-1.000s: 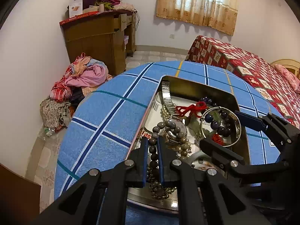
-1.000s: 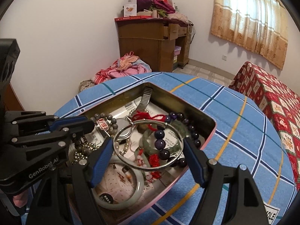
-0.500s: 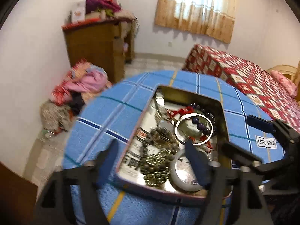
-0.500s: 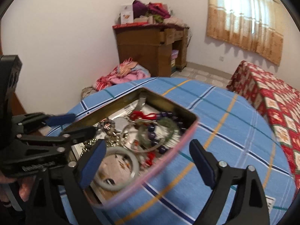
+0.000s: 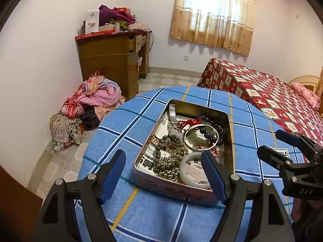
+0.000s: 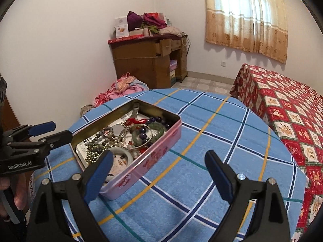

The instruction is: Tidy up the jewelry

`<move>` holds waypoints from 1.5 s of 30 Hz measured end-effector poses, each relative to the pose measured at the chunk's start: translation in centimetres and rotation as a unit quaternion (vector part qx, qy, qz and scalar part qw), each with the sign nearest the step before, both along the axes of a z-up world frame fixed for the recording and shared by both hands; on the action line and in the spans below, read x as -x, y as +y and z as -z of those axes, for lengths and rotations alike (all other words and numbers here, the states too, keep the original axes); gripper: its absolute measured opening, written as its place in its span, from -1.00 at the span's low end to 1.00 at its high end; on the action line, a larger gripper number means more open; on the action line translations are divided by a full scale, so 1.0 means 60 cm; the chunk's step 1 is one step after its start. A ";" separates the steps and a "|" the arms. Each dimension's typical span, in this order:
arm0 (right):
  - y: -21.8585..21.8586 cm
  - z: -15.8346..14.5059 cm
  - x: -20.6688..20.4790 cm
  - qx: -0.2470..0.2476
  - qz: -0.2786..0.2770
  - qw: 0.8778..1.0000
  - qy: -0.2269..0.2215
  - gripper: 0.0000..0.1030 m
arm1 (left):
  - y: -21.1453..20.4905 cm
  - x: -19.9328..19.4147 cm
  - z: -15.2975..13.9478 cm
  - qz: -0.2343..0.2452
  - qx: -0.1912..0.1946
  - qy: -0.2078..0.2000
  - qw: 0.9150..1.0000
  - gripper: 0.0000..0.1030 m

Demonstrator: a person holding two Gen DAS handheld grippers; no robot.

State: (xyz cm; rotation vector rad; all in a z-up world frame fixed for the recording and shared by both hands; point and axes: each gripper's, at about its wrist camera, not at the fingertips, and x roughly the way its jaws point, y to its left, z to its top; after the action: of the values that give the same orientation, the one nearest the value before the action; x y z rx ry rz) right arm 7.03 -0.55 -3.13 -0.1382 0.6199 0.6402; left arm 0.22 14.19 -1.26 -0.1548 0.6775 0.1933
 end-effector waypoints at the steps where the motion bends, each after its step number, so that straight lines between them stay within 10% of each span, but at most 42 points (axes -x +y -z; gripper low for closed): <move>1: -0.002 0.000 0.004 0.001 -0.001 1.000 -0.001 0.83 | 0.000 0.001 -0.001 -0.001 -0.001 -0.001 1.000 0.50; 45: -0.009 -0.016 0.015 -0.006 -0.003 1.000 -0.016 0.83 | -0.010 0.016 -0.015 -0.004 -0.018 0.000 1.000 0.50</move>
State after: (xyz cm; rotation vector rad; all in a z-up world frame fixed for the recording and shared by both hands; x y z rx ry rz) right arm 6.14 -1.07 -2.19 -0.1396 0.5847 0.6466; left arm -0.71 13.59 -0.38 -0.1223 0.6738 0.2134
